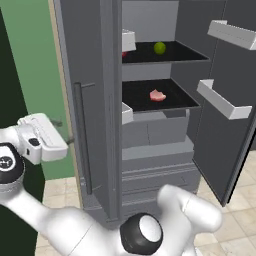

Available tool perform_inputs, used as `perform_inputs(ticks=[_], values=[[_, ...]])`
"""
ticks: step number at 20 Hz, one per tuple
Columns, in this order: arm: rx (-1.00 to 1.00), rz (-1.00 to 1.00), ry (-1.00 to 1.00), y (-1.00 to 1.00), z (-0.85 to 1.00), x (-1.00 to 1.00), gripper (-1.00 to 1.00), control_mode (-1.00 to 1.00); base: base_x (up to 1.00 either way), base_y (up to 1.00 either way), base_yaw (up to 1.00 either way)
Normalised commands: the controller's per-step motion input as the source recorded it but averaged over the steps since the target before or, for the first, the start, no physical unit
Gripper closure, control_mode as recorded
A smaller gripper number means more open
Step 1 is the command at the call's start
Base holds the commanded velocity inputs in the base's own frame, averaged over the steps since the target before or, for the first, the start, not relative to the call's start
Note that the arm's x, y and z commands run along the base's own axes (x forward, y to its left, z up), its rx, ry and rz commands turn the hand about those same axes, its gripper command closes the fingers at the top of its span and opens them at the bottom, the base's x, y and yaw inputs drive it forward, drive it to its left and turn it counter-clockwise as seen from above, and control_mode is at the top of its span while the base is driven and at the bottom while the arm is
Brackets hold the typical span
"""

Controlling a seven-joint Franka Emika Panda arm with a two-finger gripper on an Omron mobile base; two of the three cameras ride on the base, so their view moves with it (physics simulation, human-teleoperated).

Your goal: Open the fridge, remove the pear, lime, and steak, and place them on any counter.

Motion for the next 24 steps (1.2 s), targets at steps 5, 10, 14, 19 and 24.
perform_inputs(ticks=[5, 10, 14, 19, 24], values=[[0.0, 0.49, 0.0, -0.26, 0.0, -1.0, -1.0, -1.0, 0.0, 0.0, 0.0], [0.1, 0.35, -0.01, -0.64, 0.0, -0.75, -1.0, -1.0, 0.0, 0.0, 0.0], [0.26, 0.14, -0.03, -0.73, 0.0, -0.04, -1.0, -1.0, 0.0, 0.0, 0.0], [0.29, 0.2, 0.0, -0.61, 0.0, -0.1, -1.0, -1.0, 0.0, 0.0, 0.0], [0.31, 0.29, 0.0, -0.46, 0.0, 0.0, -1.0, -1.0, 0.0, 0.0, 0.0]])
